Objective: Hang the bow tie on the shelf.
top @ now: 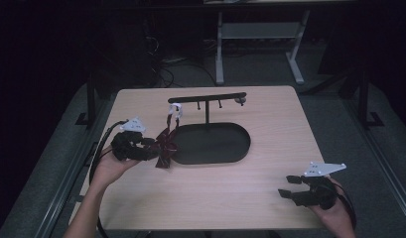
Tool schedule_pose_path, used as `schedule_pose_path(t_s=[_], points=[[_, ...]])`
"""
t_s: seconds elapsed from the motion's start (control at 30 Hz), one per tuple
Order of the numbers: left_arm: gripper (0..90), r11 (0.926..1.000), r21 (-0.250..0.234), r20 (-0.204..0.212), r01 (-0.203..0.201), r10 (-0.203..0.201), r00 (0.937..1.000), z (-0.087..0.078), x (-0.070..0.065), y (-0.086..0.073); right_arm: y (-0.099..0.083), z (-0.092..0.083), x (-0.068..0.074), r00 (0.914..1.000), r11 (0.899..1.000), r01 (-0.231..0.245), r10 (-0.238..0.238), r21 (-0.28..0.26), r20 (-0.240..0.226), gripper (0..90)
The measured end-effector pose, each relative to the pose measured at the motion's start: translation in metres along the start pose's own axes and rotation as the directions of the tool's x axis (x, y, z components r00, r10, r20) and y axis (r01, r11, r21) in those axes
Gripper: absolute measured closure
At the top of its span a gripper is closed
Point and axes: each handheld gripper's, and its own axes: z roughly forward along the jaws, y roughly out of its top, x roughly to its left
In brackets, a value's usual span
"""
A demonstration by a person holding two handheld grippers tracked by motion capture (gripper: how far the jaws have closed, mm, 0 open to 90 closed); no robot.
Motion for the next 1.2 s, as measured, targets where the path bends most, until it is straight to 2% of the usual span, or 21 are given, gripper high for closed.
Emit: schedule_pose_path(t_s=[0.4, 0.8, 0.9, 1.2], points=[[42.4, 0.9997, 0.002, -0.001, 0.025, -0.025, 0.9997, 0.002, -0.002, -0.010, 0.000, 0.000, 0.000, 1.0000, 1.000, 0.000, 0.000, 0.003, 0.003, 34.6], [37.7, 0.9995, 0.019, 0.001, 0.026, -0.026, 0.9997, 0.006, -0.006, -0.019, 0.000, 0.000, 0.000, 1.0000, 1.000, -0.002, 0.002, 0.003, 0.004, 34.6], [36.4, 0.9992, 0.014, 0.002, 0.037, -0.038, 0.9993, 0.007, -0.007, -0.022, 0.000, 0.000, 0.000, 1.0000, 1.000, -0.004, 0.004, 0.004, 0.005, 34.6], [35.1, 0.9995, 0.007, -0.002, 0.032, -0.032, 0.9995, 0.006, -0.009, -0.027, 0.000, 0.000, 0.000, 1.0000, 1.000, -0.004, 0.004, 0.003, 0.005, 34.6]])
